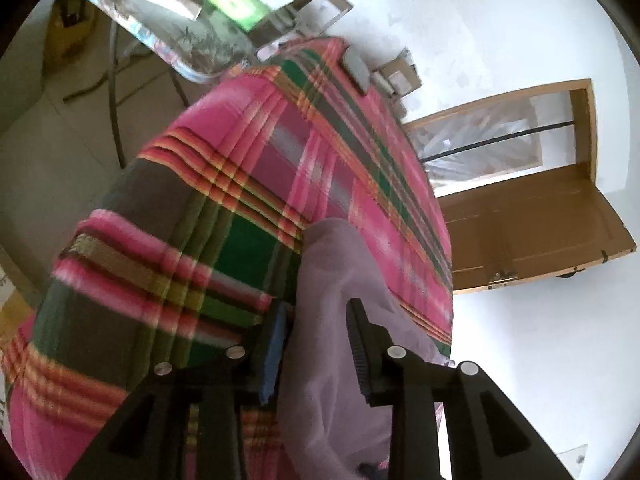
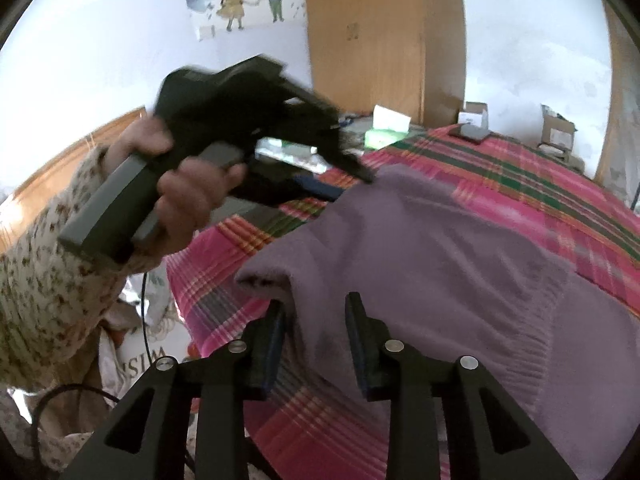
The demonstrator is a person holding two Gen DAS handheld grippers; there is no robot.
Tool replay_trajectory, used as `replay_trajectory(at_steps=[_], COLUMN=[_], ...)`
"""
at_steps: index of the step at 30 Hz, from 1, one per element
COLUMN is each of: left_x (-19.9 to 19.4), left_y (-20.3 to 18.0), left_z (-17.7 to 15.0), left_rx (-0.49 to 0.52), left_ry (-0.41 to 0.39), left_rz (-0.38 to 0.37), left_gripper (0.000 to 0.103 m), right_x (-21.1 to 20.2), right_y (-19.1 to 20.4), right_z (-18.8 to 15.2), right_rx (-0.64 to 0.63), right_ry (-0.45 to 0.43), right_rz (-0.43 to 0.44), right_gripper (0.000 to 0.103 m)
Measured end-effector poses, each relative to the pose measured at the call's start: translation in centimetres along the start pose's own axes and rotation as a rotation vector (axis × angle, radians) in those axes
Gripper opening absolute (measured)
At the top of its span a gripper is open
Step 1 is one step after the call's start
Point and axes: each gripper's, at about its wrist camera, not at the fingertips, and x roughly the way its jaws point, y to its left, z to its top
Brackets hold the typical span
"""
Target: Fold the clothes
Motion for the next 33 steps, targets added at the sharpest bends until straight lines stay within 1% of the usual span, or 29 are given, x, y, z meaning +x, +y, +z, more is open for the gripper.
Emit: replay_trajectory(at_steps=[3,5,7,9,12,15,17,22,26,29,32,33], left_x=[-1.2,-1.7,-1.8,-1.9,-1.1,0.2,1.6,5.2,8.4,10.9,13.4,14.4], left_y=[-0.7,-1.6,-2.8,-3.9,-6.4,-8.4,-9.7,-12.4,-14.6,-16.2,-17.7,-18.3], left_z=[-1.0,-1.8,-2.6,-3.4,-4.6,-6.0,-6.8,-8.9,-10.5,-11.5,-12.3,-12.6], left_rx=[0.039,0.075,0.113,0.147,0.23,0.294,0.305,0.351,0.399,0.428,0.442,0.456], left_ry=[-0.039,-0.051,-0.05,-0.041,-0.023,0.007,0.038,0.132,0.202,0.252,0.307,0.323], left_rz=[0.033,0.041,0.04,0.038,0.044,0.041,0.031,0.02,0.022,0.022,0.009,0.015], left_gripper=[0.032,0.032,0.033,0.034,0.035,0.036,0.037,0.037,0.037,0.037,0.037,0.037], right_x=[-2.3,-4.0,-5.3,-6.2,-6.7,-7.4,-8.0,-8.9,-10.2,-11.3,-12.1,-12.3], right_y=[-0.8,-1.6,-2.4,-3.3,-5.0,-7.2,-8.3,-11.8,-15.6,-18.7,-20.6,-21.3], right_z=[-0.3,-0.6,-0.9,-1.1,-1.4,-2.5,-3.5,-5.6,-7.5,-8.8,-9.8,-10.1], right_rx=[0.027,0.055,0.085,0.11,0.156,0.214,0.231,0.265,0.346,0.398,0.422,0.43], right_ry=[-0.055,-0.093,-0.121,-0.137,-0.141,-0.138,-0.123,-0.073,-0.039,0.009,0.032,0.042], right_rz=[0.011,0.026,0.033,0.012,-0.045,-0.096,-0.136,-0.314,-0.431,-0.521,-0.556,-0.566], right_gripper=[0.033,0.035,0.037,0.037,0.037,0.037,0.037,0.037,0.037,0.037,0.037,0.037])
